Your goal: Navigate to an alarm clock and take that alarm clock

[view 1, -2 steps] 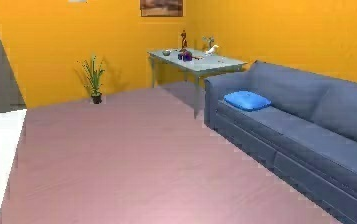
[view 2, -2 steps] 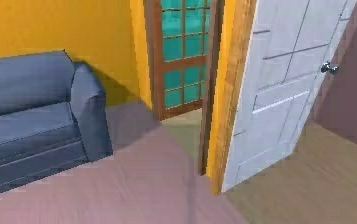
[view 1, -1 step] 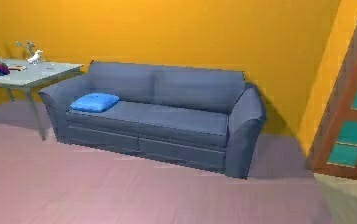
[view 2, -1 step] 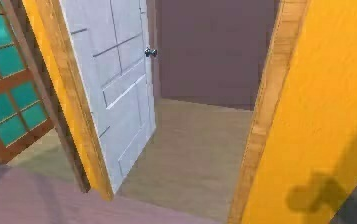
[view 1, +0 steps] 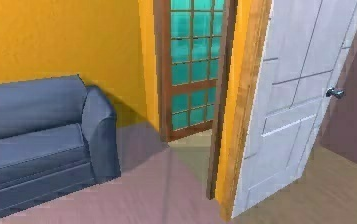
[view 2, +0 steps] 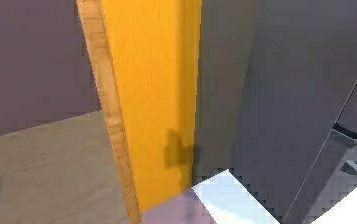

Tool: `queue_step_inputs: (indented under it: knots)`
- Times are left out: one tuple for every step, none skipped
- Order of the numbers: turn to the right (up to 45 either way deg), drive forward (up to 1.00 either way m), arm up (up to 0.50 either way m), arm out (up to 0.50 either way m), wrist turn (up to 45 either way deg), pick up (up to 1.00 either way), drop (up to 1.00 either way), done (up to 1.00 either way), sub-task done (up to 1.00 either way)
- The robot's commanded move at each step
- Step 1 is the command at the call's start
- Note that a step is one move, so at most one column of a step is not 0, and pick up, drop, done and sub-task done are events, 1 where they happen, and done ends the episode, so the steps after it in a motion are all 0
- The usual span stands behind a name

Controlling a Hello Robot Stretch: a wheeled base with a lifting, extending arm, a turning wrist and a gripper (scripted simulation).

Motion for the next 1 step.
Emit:
queue_step_inputs:
  knots:
    - [27.0,0.0,0.0,0.0,0.0,0.0,0.0,0.0,0.0]
